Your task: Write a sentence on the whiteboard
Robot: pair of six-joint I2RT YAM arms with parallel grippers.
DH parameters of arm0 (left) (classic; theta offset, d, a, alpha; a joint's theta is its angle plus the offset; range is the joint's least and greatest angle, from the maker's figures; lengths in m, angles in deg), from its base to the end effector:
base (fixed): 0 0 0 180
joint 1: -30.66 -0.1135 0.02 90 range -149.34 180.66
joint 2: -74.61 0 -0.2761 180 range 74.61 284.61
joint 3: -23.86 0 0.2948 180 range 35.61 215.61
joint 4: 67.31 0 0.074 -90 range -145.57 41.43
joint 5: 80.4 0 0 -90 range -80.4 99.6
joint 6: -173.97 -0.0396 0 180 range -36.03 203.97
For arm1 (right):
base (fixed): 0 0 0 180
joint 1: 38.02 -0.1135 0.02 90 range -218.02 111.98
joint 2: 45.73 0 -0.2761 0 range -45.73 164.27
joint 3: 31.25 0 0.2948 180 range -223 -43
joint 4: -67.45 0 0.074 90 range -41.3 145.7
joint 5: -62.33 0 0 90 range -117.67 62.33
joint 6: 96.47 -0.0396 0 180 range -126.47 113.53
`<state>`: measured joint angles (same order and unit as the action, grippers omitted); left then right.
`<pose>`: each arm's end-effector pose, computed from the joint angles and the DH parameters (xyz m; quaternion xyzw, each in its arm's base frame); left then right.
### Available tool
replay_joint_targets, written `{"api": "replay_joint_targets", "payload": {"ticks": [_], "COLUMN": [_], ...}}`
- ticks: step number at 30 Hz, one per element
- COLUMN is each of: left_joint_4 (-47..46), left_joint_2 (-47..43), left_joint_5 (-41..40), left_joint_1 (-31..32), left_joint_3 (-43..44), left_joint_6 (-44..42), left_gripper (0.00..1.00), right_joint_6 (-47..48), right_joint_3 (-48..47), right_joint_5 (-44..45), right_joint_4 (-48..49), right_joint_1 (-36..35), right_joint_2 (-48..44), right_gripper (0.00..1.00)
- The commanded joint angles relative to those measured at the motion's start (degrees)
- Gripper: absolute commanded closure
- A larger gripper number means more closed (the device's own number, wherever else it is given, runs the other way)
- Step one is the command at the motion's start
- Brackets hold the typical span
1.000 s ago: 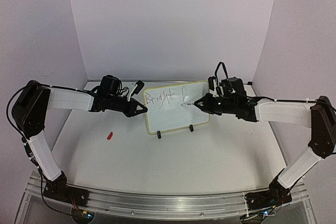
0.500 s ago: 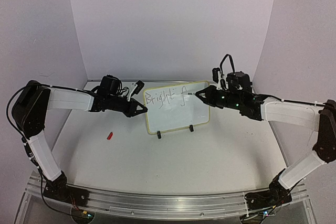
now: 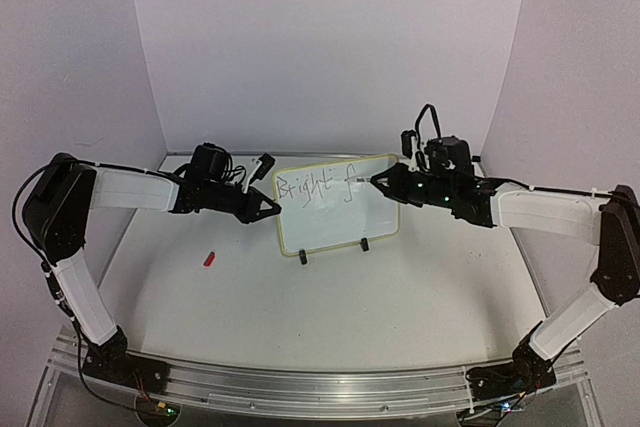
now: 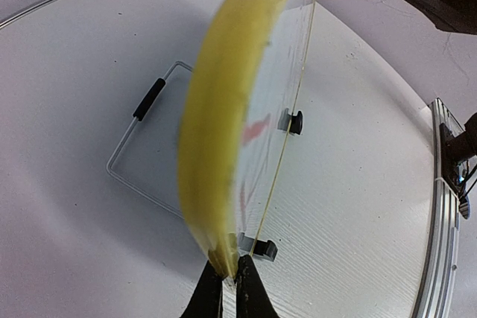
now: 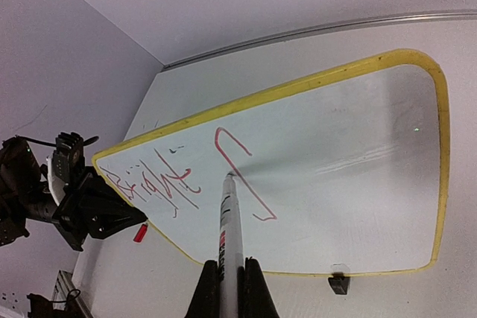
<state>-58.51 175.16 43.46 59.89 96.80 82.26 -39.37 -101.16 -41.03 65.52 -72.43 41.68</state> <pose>0.3538 -0.2233 0.1849 0.3543 0.7880 -0.3551 0.3571 0.3205 0.2307 0.2632 -0.0779 0.8098 0.3970 0.4249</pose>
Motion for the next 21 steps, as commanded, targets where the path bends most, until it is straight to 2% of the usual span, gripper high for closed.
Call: {"api": "replay_joint_targets", "payload": {"ticks": [1, 10, 17, 21], "left_joint_4": [2.41, 2.41, 2.47, 2.5], "left_joint_2": [1.41, 1.42, 1.48, 1.32], "left_joint_5": [-5.12, -5.19, -5.18, -5.13], "left_joint_1": [-0.4, -0.4, -0.41, -0.4], "left_joint_3": [1.69, 1.59, 1.66, 1.64], "left_joint_6": [-2.25, -2.33, -2.35, -2.39], "left_gripper": [1.0, 1.0, 1.0, 1.0], "right_joint_6": [0.65, 1.17, 2.14, 2.08], "right_joint_3": [-2.5, -1.72, -0.92, 0.58], "right_joint_5": [3.16, 6.11, 3.74, 5.22], "right_joint_4": [-0.16, -1.54, -1.54, -1.86], "right_joint_1": [0.13, 0.14, 0.1, 0.14], "right_joint_2": [0.7, -1.25, -3.09, -6.08], "right_gripper": [1.0, 1.0, 1.0, 1.0]}}
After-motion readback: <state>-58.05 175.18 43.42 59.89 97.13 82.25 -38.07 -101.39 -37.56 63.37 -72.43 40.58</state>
